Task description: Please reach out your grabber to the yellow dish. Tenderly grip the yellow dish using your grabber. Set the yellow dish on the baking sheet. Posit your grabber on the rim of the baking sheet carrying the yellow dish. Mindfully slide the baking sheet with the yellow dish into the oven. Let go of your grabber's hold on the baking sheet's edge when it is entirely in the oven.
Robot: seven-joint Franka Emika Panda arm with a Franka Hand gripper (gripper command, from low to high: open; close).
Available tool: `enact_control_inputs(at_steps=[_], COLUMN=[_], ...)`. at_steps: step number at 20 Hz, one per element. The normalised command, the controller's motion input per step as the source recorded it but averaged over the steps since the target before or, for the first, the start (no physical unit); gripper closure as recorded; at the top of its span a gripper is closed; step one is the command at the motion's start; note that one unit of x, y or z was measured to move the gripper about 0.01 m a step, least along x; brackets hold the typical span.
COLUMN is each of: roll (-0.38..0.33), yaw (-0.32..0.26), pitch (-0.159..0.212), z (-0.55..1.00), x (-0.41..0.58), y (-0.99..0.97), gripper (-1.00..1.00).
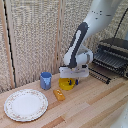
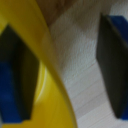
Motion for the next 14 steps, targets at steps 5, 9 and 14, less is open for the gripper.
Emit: enact_control_inputs(at_steps=[5,9,14], roll=[0.004,0.008,-0.028], yaw=[-0.057,-0.174,-0.228], pitch=[0.0,0.004,0.032], z=[0.1,0.6,0.86], x=[0.117,0.312,0.368], y=[0.02,-0.13,-0.15], gripper=[1.0,1.0,1.0])
